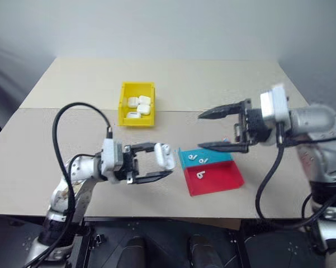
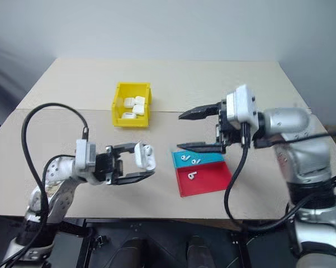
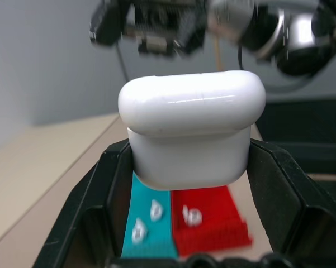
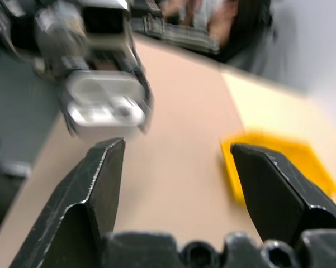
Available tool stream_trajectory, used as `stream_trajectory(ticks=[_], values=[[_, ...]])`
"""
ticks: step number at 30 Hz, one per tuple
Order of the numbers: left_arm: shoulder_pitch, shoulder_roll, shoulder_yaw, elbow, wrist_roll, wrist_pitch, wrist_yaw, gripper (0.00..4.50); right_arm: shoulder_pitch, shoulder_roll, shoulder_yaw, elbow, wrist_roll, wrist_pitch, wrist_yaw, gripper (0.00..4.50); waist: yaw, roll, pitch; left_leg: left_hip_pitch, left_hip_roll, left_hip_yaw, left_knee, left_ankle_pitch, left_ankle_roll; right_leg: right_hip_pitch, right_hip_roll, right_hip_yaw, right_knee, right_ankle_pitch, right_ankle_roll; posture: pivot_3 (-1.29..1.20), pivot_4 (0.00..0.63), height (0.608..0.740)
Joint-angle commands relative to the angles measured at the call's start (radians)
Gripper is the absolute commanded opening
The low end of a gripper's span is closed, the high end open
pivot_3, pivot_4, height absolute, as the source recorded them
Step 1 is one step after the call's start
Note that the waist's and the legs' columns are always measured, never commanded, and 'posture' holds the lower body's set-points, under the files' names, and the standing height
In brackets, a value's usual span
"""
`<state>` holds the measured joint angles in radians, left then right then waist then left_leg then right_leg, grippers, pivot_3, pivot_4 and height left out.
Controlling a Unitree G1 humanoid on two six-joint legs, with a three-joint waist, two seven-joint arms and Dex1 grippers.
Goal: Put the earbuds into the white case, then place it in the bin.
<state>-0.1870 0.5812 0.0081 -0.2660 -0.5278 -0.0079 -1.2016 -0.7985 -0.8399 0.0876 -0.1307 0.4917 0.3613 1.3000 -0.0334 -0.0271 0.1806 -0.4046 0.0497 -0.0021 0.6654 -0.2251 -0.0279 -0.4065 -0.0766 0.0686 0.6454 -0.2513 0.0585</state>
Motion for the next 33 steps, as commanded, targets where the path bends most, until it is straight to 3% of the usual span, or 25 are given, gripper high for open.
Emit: stream_trajectory(ticks=[1,7,11,12,15,24,33], values=[[0.069,0.047,0.076,-0.068,-0.017,-0.032,-0.011,2.78,-0.103,-0.047,0.135,0.111,-0.191,-0.05,0.082,3.58,-0.001,0.0,0.0,0.0,0.0,0.0,-0.001,0.0,0.0,0.0,0.0,0.0,-0.001,0.0,0.0,0.0,0.15,0.74],[0.165,0.055,0.103,-0.088,0.032,-0.08,0.029,2.78,-0.289,0.03,0.375,0.353,-0.471,-0.199,0.196,3.58,-0.003,0.0,0.0,-0.002,0.0,0.001,-0.002,0.0,0.0,-0.002,-0.001,-0.001,-0.002,0.0,0.0,0.0,0.15,0.74],[0.173,0.031,0.089,-0.096,0.067,-0.093,0.084,2.78,-0.349,0.104,0.465,0.463,-0.592,-0.287,0.226,3.58,-0.007,0.0,0.0,-0.003,0.0,0.001,-0.003,0.0,0.0,-0.004,0.0,0.0,-0.001,0.0,0.0,0.0,0.15,0.74],[0.171,0.025,0.085,-0.098,0.075,-0.094,0.097,2.78,-0.358,0.125,0.477,0.489,-0.611,-0.306,0.224,3.58,-0.006,0.0,0.0,-0.003,0.0,0.001,-0.003,0.0,0.0,-0.004,0.0,0.0,0.0,0.0,0.0,0.0,0.15,0.74],[0.178,0.011,0.072,-0.117,0.08,-0.089,0.125,2.78,-0.377,0.172,0.49,0.546,-0.646,-0.366,0.223,2.98,-0.005,0.0,0.0,-0.003,0.0,0.001,-0.003,0.0,0.0,-0.004,0.0,0.0,0.0,0.0,-0.001,0.0,0.15,0.74],[0.202,0.003,0.042,-0.147,0.092,-0.097,0.155,2.78,-0.372,0.245,0.503,0.623,-0.731,-0.559,0.221,2.98,-0.007,0.0,0.001,-0.002,0.0,0.001,-0.003,0.0,0.0,-0.004,0.0,0.0,0.001,0.001,-0.001,0.0,0.15,0.74],[0.188,0.005,0.02,-0.15,0.094,-0.097,0.168,2.78,-0.374,0.3,0.518,0.673,-0.77,-0.607,0.227,2.98,-0.009,0.0,0.001,-0.002,0.0,0.001,-0.003,0.0,-0.001,-0.004,0.0,0.0,0.001,0.001,-0.001,0.0,0.15,0.74]])
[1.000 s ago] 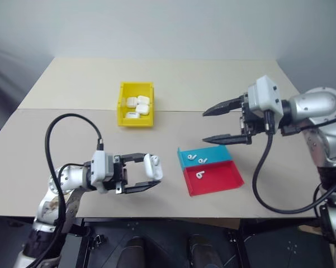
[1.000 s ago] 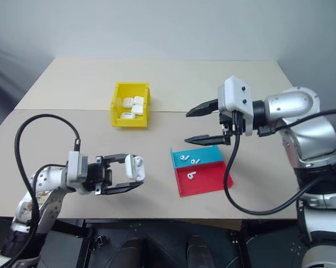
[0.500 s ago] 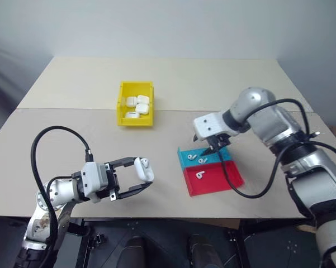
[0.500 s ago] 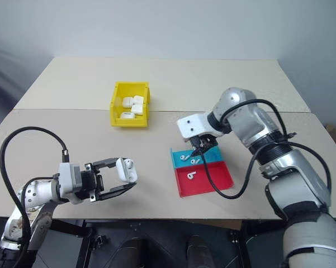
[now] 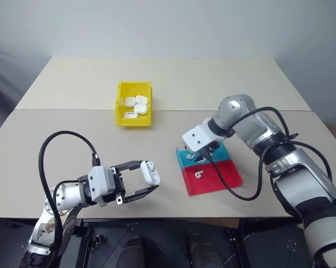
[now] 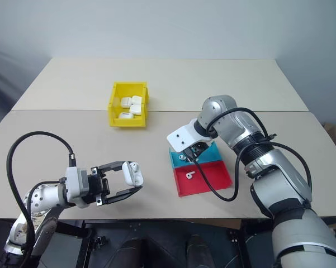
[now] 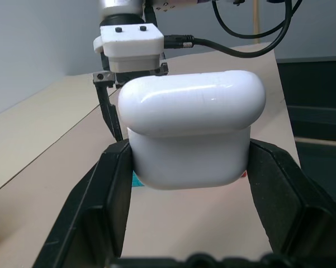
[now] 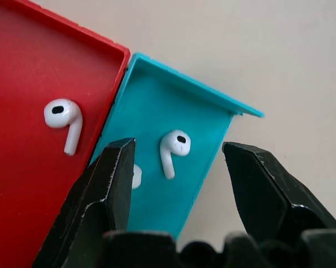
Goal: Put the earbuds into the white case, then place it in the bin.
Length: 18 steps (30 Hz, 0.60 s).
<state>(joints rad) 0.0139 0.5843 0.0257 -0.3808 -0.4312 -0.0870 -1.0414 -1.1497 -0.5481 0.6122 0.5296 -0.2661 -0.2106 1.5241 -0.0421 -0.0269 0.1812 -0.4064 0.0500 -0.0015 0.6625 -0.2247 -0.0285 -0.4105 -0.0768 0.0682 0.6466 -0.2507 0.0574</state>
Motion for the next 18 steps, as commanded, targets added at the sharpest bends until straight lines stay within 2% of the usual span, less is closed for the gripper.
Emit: stream_trajectory(ticks=[1,9,16,18], values=[[-0.015,0.002,0.002,-0.034,-0.003,-0.017,0.01,2.78,-0.022,0.014,-0.004,0.027,-0.021,-0.05,-0.004,2.98,0.0,0.0,0.0,0.0,0.0,0.0,0.0,0.0,0.0,0.0,0.0,0.0,0.0,0.0,0.0,0.0,0.15,0.74],[-0.015,0.004,0.005,-0.035,0.0,-0.021,0.021,2.78,-0.044,0.075,-0.005,0.16,-0.078,-0.123,-0.056,2.98,-0.002,0.0,0.0,0.0,0.0,0.0,0.0,0.0,0.0,0.0,0.0,0.0,0.0,0.0,0.0,0.0,0.15,0.74],[-0.007,0.003,0.002,-0.042,0.006,-0.023,0.03,2.78,-0.057,0.08,-0.002,0.214,-0.11,-0.214,-0.078,2.98,-0.001,0.0,0.0,0.0,0.0,0.0,0.0,0.0,0.0,0.0,0.0,0.0,0.0,0.0,0.0,0.0,0.15,0.74],[-0.008,0.002,0.0,-0.04,0.008,-0.024,0.033,2.78,-0.061,0.082,-0.003,0.226,-0.114,-0.233,-0.078,2.62,-0.001,0.0,0.0,0.0,0.0,0.0,0.0,0.0,0.0,0.0,0.0,0.0,0.0,0.0,0.0,0.0,0.15,0.74]])
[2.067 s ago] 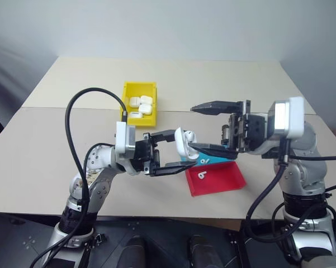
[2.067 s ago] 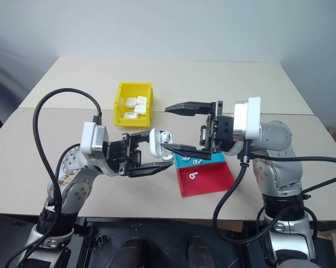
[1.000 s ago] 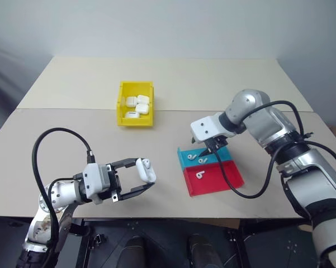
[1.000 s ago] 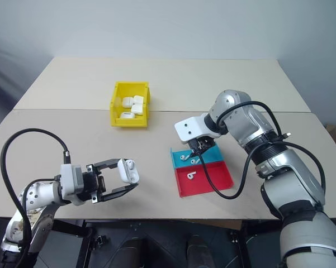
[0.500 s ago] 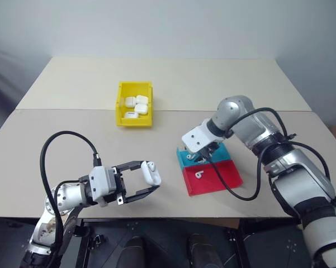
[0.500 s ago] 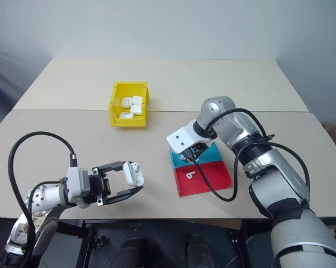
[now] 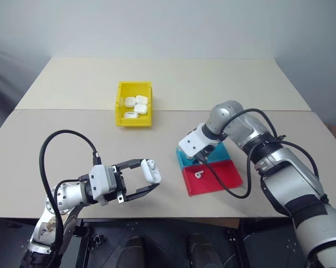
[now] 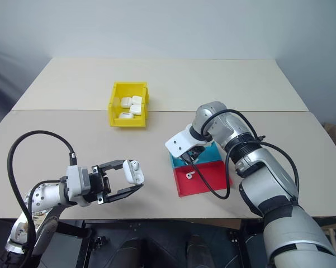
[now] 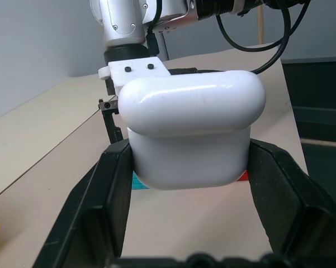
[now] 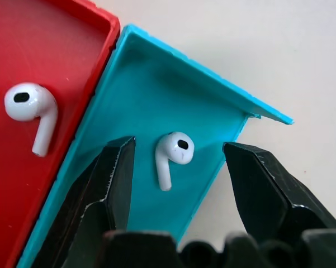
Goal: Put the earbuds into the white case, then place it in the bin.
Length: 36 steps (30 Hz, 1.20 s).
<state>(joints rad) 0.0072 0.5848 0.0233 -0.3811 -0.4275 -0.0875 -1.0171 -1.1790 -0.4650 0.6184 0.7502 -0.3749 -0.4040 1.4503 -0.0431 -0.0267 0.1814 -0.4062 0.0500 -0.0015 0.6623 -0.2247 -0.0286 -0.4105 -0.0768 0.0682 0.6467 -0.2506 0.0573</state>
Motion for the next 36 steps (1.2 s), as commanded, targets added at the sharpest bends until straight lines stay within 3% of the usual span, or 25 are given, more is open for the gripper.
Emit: stream_trajectory(ticks=[1,2,28,32,36], values=[[-0.001,0.002,0.0,-0.041,0.004,-0.023,0.008,2.78,-0.032,0.002,-0.014,0.009,-0.004,-0.036,-0.01,2.41,0.0,0.0,0.0,0.0,0.0,0.0,0.0,0.0,0.0,0.0,0.0,0.0,0.0,0.0,0.0,0.0,0.15,0.74],[-0.002,0.002,-0.001,-0.041,0.004,-0.023,0.008,2.78,-0.033,0.005,-0.017,0.011,-0.004,-0.037,-0.013,2.14,0.0,0.0,0.0,0.0,0.0,0.0,0.0,0.0,0.0,0.0,0.0,0.0,0.0,0.0,0.0,0.0,0.15,0.74],[-0.02,-0.002,-0.013,-0.028,0.014,-0.03,0.005,2.78,-0.051,0.008,-0.004,0.078,-0.048,-0.184,-0.032,2.14,0.0,0.0,0.0,0.0,0.0,0.0,0.0,0.0,0.0,0.0,0.0,0.0,0.0,0.0,0.0,0.0,0.15,0.74],[-0.023,-0.003,-0.016,-0.028,0.015,-0.028,0.007,2.78,-0.044,0.007,-0.003,0.076,-0.057,-0.186,-0.047,1.25,0.0,0.0,0.0,0.0,0.0,0.0,0.0,0.0,0.0,0.0,0.0,0.0,0.0,0.0,0.0,0.0,0.15,0.74],[-0.025,-0.002,-0.018,-0.027,0.016,-0.027,0.006,2.78,-0.042,0.005,-0.005,0.076,-0.06,-0.187,-0.051,1.25,0.0,0.0,0.0,0.0,0.0,0.0,0.0,0.0,0.0,0.0,0.0,0.0,0.0,0.0,0.0,0.0,0.15,0.74]])
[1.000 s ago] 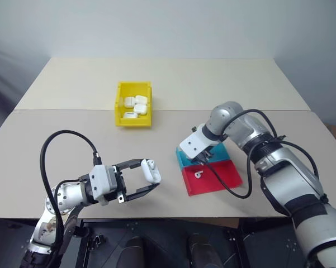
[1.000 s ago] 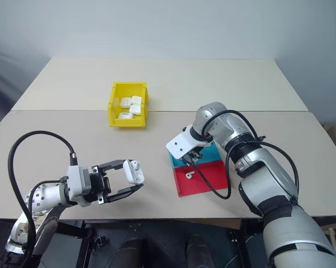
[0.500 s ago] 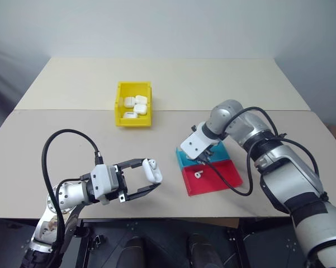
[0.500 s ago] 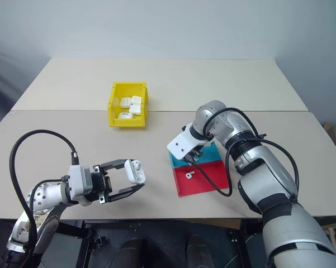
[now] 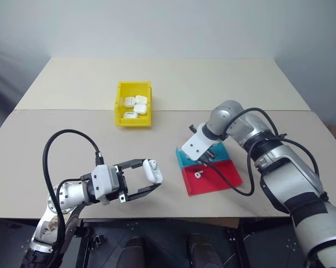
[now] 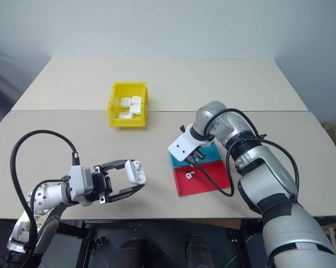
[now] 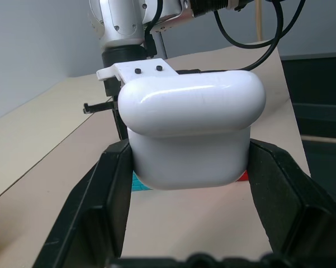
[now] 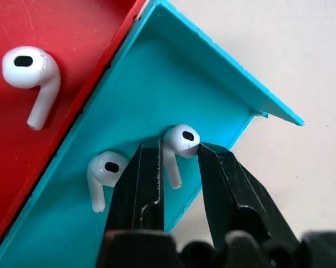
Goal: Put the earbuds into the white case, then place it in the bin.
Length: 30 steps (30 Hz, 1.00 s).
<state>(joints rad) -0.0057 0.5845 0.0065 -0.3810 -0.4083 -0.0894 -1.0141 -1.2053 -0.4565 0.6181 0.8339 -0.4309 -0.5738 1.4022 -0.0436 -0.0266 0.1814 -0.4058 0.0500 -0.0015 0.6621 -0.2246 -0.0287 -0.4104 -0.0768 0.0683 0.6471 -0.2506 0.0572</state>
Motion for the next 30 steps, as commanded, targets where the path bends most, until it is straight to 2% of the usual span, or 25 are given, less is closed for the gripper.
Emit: stream_trajectory(ticks=[1,19,24,30], values=[[-0.013,-0.002,-0.002,-0.027,-0.003,-0.026,0.003,2.78,-0.016,-0.004,-0.005,-0.008,-0.003,-0.017,-0.002,1.25,0.0,0.0,0.0,0.0,0.0,0.0,0.0,0.0,0.0,0.0,0.0,0.0,0.0,0.0,0.0,0.0,0.15,0.74],[-0.019,-0.002,0.0,-0.013,-0.001,-0.035,-0.004,2.78,-0.002,-0.003,-0.017,-0.031,0.013,0.01,0.013,1.25,0.0,0.0,0.0,0.0,0.0,0.0,0.0,0.0,0.0,0.0,0.0,0.0,0.0,0.0,0.0,0.0,0.15,0.74],[-0.039,-0.008,0.0,-0.007,-0.019,-0.028,-0.006,2.78,0.018,-0.027,-0.083,-0.133,0.101,0.122,0.058,1.25,0.001,0.0,0.0,0.0,0.0,0.0,0.0,0.0,0.0,0.0,0.0,0.0,0.0,0.0,0.0,0.0,0.15,0.74],[-0.077,-0.022,-0.013,0.02,-0.032,-0.027,-0.023,2.78,0.071,-0.129,-0.186,-0.333,0.181,0.278,0.067,1.25,0.01,0.0,0.0,0.0,0.0,0.0,0.0,0.0,0.0,0.0,0.0,0.0,0.0,0.0,0.0,0.0,0.15,0.74]])
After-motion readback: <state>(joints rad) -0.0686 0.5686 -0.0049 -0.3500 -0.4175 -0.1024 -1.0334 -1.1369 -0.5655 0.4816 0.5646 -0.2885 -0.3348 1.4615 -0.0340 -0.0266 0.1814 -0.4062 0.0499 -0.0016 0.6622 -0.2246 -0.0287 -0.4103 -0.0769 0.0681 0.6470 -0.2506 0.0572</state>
